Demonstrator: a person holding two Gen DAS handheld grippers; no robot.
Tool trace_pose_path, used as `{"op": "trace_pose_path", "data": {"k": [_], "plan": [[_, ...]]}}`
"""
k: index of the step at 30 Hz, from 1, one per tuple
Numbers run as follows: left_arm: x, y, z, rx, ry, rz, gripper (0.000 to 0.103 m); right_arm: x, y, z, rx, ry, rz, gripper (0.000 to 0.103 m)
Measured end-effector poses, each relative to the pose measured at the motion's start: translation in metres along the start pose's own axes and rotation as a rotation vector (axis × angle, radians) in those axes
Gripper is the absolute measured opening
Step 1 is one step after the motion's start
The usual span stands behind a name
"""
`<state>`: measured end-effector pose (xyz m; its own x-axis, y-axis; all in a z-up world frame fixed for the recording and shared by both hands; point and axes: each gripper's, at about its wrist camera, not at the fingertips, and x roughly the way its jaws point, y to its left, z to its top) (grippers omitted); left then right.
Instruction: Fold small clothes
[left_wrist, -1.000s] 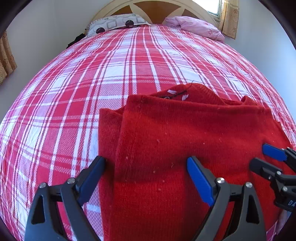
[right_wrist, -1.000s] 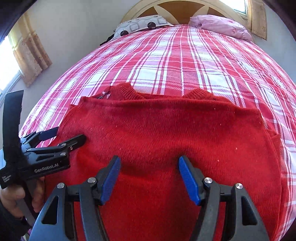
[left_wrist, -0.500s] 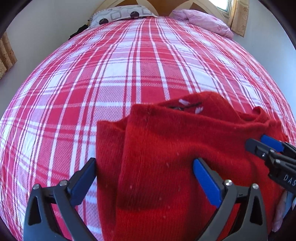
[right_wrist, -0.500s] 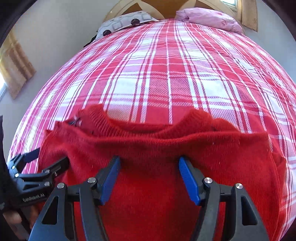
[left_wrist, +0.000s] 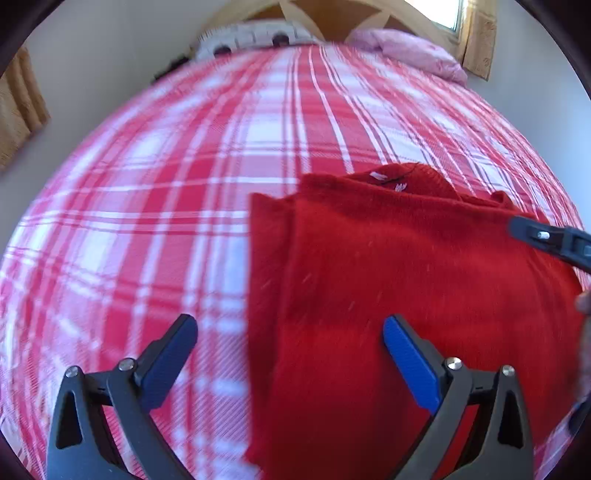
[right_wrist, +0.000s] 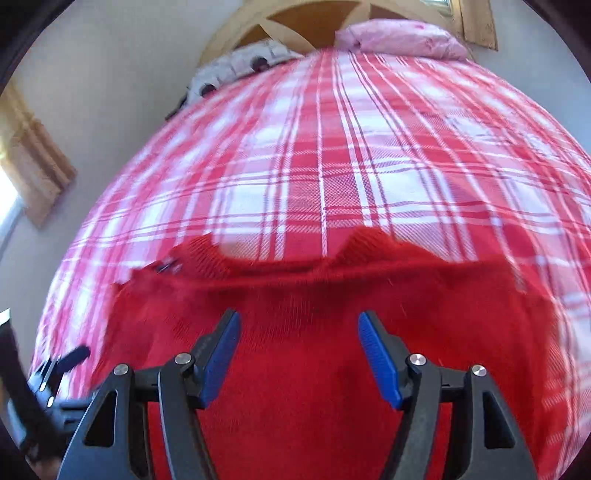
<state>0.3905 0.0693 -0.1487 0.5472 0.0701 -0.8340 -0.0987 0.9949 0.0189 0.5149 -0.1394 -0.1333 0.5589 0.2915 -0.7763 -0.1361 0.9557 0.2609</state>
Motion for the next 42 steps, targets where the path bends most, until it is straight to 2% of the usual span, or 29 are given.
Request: {"op": "trace_pose_path", "data": {"k": [3, 6, 7, 9, 12, 17, 20, 22, 23, 26, 30, 33, 36, 38, 40, 42], "plan": [[-0.021, 0.008, -0.02, 0.01, -0.044, 0.0, 0.103, -0.042, 0.001, -0.036, -0.072, -0.02, 0.007, 0.068], [-0.026, 0.01, -0.039, 0.029, -0.05, -0.003, 0.103, -0.07, -0.002, -0.075, -0.146, -0.023, -0.014, 0.068], [-0.022, 0.008, -0.04, 0.04, -0.04, 0.004, 0.103, -0.075, -0.004, -0.087, -0.167, -0.015, -0.029, 0.068], [-0.011, 0.008, -0.04, 0.034, -0.031, 0.01, 0.103, -0.072, -0.015, -0.107, -0.179, 0.017, -0.115, 0.068], [-0.001, 0.01, -0.034, -0.017, -0.026, -0.023, 0.103, -0.068, -0.034, -0.113, -0.161, -0.019, -0.115, 0.068], [-0.008, 0.008, -0.034, -0.003, -0.015, -0.008, 0.103, -0.086, -0.036, -0.103, -0.056, -0.073, -0.059, 0.068], [-0.017, 0.015, -0.039, -0.009, -0.009, -0.019, 0.103, -0.096, -0.022, -0.111, -0.106, -0.109, -0.054, 0.068], [-0.024, 0.022, -0.046, -0.024, -0.008, -0.028, 0.103, -0.091, -0.018, -0.121, -0.14, -0.082, -0.067, 0.068], [-0.026, 0.025, -0.049, -0.03, -0.012, -0.03, 0.103, -0.083, -0.018, -0.127, -0.159, -0.057, -0.081, 0.068], [-0.031, 0.04, -0.063, -0.054, -0.026, -0.04, 0.103, -0.075, -0.014, -0.136, -0.239, -0.063, -0.157, 0.068], [-0.032, 0.063, -0.077, -0.071, -0.033, -0.017, 0.103, -0.085, -0.003, -0.131, -0.235, -0.072, -0.163, 0.068], [-0.041, 0.084, -0.082, -0.123, -0.056, -0.013, 0.103, -0.096, 0.02, -0.132, -0.249, -0.102, -0.098, 0.068], [-0.042, 0.102, -0.085, -0.177, -0.077, -0.001, 0.103, -0.093, 0.061, -0.142, -0.344, -0.104, -0.058, 0.068], [-0.035, 0.112, -0.087, -0.204, -0.056, 0.011, 0.103, -0.086, 0.094, -0.152, -0.423, -0.096, -0.032, 0.068], [-0.031, 0.117, -0.09, -0.233, -0.039, -0.021, 0.103, -0.077, 0.125, -0.162, -0.489, -0.087, -0.009, 0.068], [-0.033, 0.118, -0.092, -0.237, -0.061, -0.048, 0.103, -0.069, 0.155, -0.173, -0.551, -0.083, 0.024, 0.068]]}}
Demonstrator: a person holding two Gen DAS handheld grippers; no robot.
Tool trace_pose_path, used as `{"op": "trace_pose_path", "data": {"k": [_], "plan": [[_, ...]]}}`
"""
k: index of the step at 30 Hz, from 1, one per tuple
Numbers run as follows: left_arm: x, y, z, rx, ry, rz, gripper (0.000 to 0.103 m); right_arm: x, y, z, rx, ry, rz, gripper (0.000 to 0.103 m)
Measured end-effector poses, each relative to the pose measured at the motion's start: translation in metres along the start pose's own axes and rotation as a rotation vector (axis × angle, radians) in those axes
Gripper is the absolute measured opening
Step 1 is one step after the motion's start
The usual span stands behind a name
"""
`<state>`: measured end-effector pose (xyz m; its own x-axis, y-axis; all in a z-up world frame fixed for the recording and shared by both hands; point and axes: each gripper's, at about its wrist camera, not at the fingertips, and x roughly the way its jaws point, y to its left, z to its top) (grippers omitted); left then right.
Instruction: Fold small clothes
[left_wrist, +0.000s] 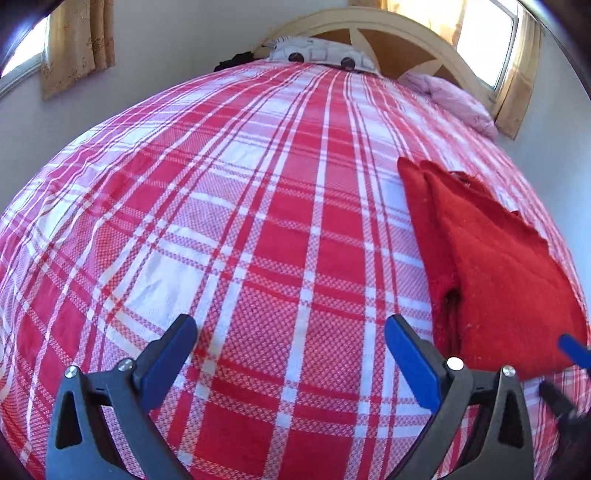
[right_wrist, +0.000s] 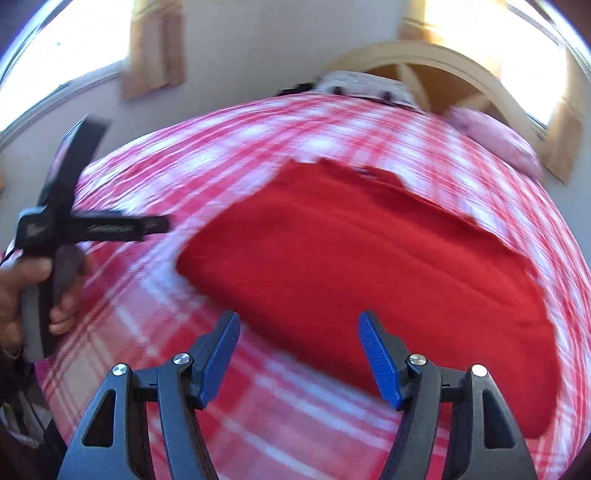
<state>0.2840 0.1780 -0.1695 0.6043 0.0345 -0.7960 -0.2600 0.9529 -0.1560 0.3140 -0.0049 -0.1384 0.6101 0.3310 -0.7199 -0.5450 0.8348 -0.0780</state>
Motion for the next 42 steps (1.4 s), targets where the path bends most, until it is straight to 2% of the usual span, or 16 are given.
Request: {"op": "trace_pose_path", "data": {"k": [3, 8, 10, 12, 14, 15, 18, 22, 24, 26, 31, 33, 36, 38, 42], "plan": [[0.001, 0.001, 0.0, -0.004, -0.008, -0.022, 0.103, 0.012, 0.041, 0.003, -0.116, -0.014, -0.009, 0.068], [-0.004, 0.016, -0.002, -0.058, -0.036, -0.1, 0.103, 0.027, 0.08, 0.008, -0.214, -0.027, -0.029, 0.068], [-0.006, 0.019, -0.003, -0.079, -0.048, -0.127, 0.103, 0.033, 0.091, 0.009, -0.254, -0.038, -0.074, 0.068], [-0.006, 0.021, -0.003, -0.09, -0.055, -0.141, 0.103, 0.042, 0.095, 0.01, -0.287, -0.05, -0.157, 0.067], [-0.007, 0.02, -0.004, -0.089, -0.056, -0.145, 0.103, 0.051, 0.09, 0.01, -0.274, -0.042, -0.202, 0.057], [-0.007, 0.02, -0.003, -0.088, -0.054, -0.145, 0.103, 0.055, 0.086, 0.01, -0.256, -0.026, -0.198, 0.044], [-0.006, 0.018, 0.001, -0.08, -0.036, -0.148, 0.103, 0.051, 0.089, 0.007, -0.272, -0.048, -0.21, 0.033], [-0.002, 0.012, 0.019, -0.053, -0.009, -0.181, 0.103, 0.052, 0.092, 0.004, -0.289, -0.062, -0.234, 0.032], [0.001, 0.009, 0.032, -0.064, 0.003, -0.228, 0.103, 0.052, 0.093, 0.003, -0.291, -0.063, -0.24, 0.032], [0.009, 0.002, 0.046, -0.059, 0.042, -0.319, 0.103, 0.053, 0.097, 0.002, -0.308, -0.062, -0.255, 0.032], [0.04, -0.032, 0.074, -0.02, 0.126, -0.413, 0.103, 0.055, 0.097, 0.003, -0.312, -0.065, -0.262, 0.032], [0.051, -0.043, 0.08, -0.009, 0.143, -0.419, 0.102, 0.055, 0.098, 0.002, -0.32, -0.069, -0.273, 0.033], [0.07, -0.06, 0.09, 0.0, 0.187, -0.448, 0.092, 0.055, 0.103, 0.0, -0.34, -0.081, -0.295, 0.035], [0.077, -0.072, 0.097, 0.025, 0.19, -0.455, 0.091, 0.054, 0.104, 0.0, -0.346, -0.087, -0.297, 0.036], [0.086, -0.091, 0.105, 0.098, 0.17, -0.404, 0.08, 0.055, 0.102, 0.002, -0.335, -0.083, -0.283, 0.036]]}}
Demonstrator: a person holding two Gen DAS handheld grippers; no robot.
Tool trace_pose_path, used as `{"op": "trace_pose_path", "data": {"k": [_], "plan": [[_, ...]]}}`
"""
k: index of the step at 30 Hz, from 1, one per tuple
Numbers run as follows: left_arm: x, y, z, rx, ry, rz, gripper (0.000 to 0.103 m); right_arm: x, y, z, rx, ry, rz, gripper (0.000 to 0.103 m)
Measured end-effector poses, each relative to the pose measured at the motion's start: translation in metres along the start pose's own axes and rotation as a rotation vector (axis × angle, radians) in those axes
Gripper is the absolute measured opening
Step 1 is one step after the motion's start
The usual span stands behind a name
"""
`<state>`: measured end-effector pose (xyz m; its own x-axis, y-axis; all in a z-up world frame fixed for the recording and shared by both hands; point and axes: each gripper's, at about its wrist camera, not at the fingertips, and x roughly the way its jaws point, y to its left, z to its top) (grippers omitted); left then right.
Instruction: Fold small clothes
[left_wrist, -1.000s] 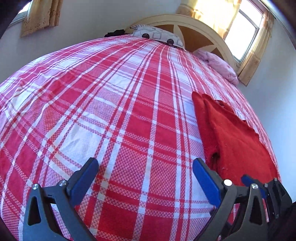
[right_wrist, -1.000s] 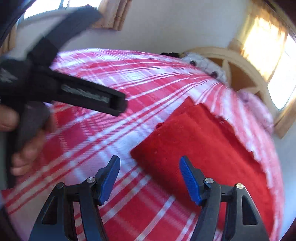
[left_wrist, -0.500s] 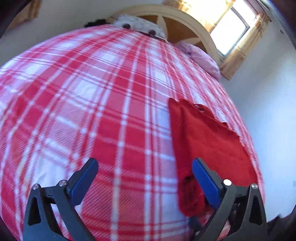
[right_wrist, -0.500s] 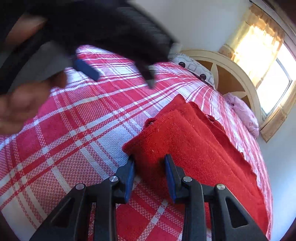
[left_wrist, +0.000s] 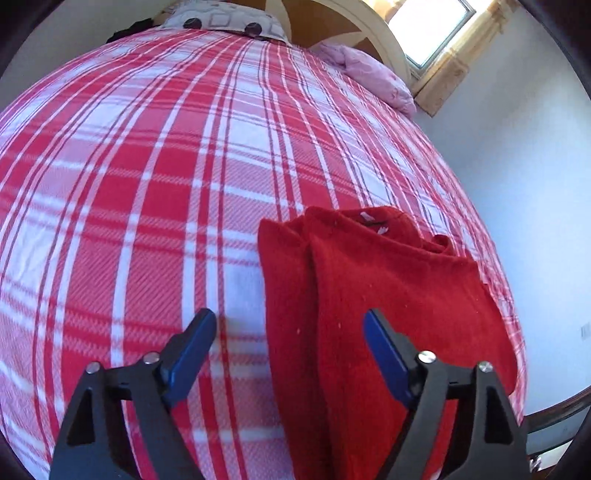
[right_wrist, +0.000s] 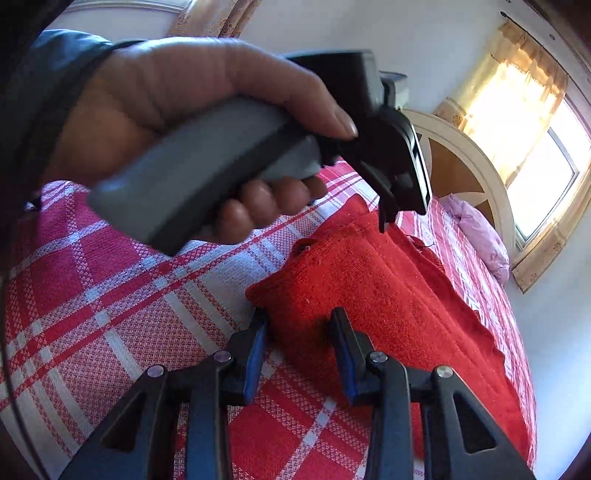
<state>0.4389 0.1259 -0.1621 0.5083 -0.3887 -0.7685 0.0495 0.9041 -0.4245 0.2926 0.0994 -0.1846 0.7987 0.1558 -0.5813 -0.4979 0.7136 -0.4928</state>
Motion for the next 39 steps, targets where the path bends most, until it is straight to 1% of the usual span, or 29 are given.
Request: {"op": "trace_pose_path", "data": {"k": [2, 3, 4, 5, 6, 7, 8, 9, 10, 13, 18, 21, 24, 26, 28, 31, 34, 39], "plan": [[0.005, -0.001, 0.004, 0.024, -0.005, 0.036, 0.063, 0.001, -0.002, 0.0, 0.009, 0.0, 0.01, 0.032], [0.005, 0.0, 0.005, 0.028, -0.009, 0.043, 0.061, 0.001, -0.002, 0.0, 0.014, 0.001, 0.019, 0.028], [0.006, 0.002, 0.006, 0.028, -0.013, 0.043, 0.053, 0.002, -0.004, 0.0, 0.022, 0.002, 0.025, 0.024], [0.005, 0.003, 0.006, 0.028, -0.017, 0.034, 0.03, 0.003, -0.006, -0.001, 0.03, 0.001, 0.03, 0.022], [0.007, 0.004, 0.006, 0.024, -0.002, 0.009, 0.019, 0.004, -0.008, 0.0, 0.038, 0.002, 0.034, 0.02], [0.008, 0.006, 0.006, 0.006, 0.011, -0.018, 0.016, 0.004, -0.01, 0.0, 0.048, 0.001, 0.041, 0.018], [0.007, 0.006, 0.006, -0.004, 0.003, -0.029, 0.012, 0.005, -0.013, -0.001, 0.054, 0.0, 0.046, 0.017], [0.006, 0.005, 0.005, -0.001, -0.001, -0.036, 0.012, 0.005, -0.015, 0.0, 0.063, -0.002, 0.053, 0.015], [0.004, 0.004, 0.005, 0.002, -0.007, -0.028, 0.012, 0.004, -0.016, -0.001, 0.07, -0.006, 0.059, 0.013], [-0.002, 0.002, 0.005, -0.023, -0.014, -0.031, 0.011, 0.0, -0.027, 0.0, 0.105, -0.025, 0.082, 0.012], [-0.018, -0.005, 0.009, -0.062, -0.033, -0.061, 0.01, -0.019, -0.046, -0.002, 0.199, -0.056, 0.146, 0.008], [-0.026, -0.015, 0.016, -0.065, -0.046, -0.072, 0.01, -0.03, -0.061, -0.004, 0.243, -0.078, 0.164, 0.007], [-0.036, -0.031, 0.023, -0.049, -0.076, -0.095, 0.01, -0.039, -0.088, -0.006, 0.315, -0.095, 0.191, 0.007], [-0.043, -0.044, 0.026, -0.037, -0.101, -0.123, 0.01, -0.042, -0.107, -0.01, 0.378, -0.102, 0.209, 0.007], [-0.05, -0.056, 0.027, -0.019, -0.135, -0.146, 0.01, -0.048, -0.124, -0.015, 0.422, -0.114, 0.209, 0.007], [-0.053, -0.079, 0.033, -0.001, -0.14, -0.168, 0.01, -0.058, -0.145, -0.025, 0.483, -0.127, 0.206, 0.007], [-0.055, -0.105, 0.037, 0.041, -0.149, -0.183, 0.01, -0.068, -0.169, -0.04, 0.563, -0.138, 0.205, 0.007], [-0.051, -0.143, 0.041, 0.092, -0.151, -0.207, 0.01, -0.078, -0.204, -0.068, 0.689, -0.145, 0.228, 0.007]]}}
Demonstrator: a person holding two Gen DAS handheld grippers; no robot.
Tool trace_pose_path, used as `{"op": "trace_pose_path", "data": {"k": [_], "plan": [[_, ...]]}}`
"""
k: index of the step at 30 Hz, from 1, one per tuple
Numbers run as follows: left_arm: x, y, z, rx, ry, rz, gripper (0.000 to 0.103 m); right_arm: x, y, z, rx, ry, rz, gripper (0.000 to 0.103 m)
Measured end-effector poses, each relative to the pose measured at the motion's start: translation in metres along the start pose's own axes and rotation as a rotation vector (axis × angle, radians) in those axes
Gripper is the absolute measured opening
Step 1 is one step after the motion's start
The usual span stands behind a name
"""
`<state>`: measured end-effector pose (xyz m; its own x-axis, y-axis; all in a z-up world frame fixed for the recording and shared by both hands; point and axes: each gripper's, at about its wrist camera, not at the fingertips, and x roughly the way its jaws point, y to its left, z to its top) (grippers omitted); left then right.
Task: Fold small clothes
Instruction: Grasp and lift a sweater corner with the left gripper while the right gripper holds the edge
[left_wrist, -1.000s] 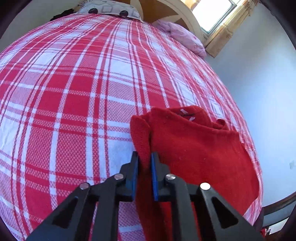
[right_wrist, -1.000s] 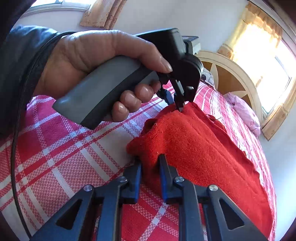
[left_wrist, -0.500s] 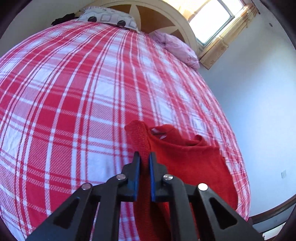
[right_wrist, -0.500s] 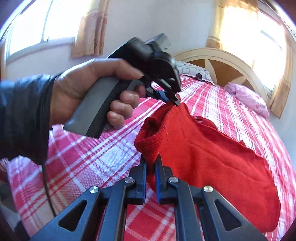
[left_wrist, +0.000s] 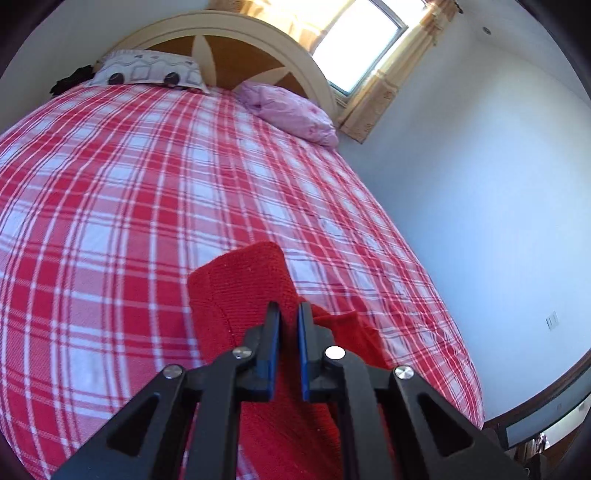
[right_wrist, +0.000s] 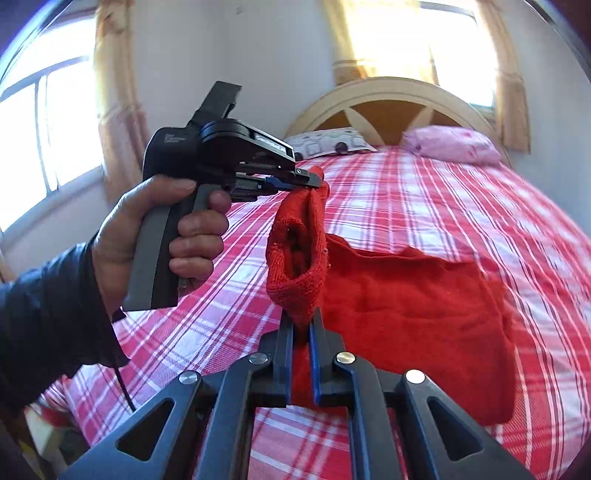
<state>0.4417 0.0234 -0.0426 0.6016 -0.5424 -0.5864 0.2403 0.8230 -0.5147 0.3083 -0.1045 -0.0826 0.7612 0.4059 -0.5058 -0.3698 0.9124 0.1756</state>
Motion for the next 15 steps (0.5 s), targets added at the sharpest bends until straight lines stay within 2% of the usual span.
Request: {"op": "trace_pose_path", "data": {"k": [11, 13, 15], "plan": [[0.044, -0.062, -0.003, 0.09, 0.057, -0.023, 0.009, -0.029, -0.063, -0.016, 0.152, 0.0, -0.006, 0.006], [0.056, -0.069, -0.006, 0.099, 0.079, -0.014, 0.009, -0.031, -0.077, -0.021, 0.185, 0.015, -0.011, 0.006], [0.074, -0.075, -0.011, 0.129, 0.126, 0.033, 0.009, -0.03, -0.089, -0.028, 0.213, 0.042, -0.01, 0.006]]}}
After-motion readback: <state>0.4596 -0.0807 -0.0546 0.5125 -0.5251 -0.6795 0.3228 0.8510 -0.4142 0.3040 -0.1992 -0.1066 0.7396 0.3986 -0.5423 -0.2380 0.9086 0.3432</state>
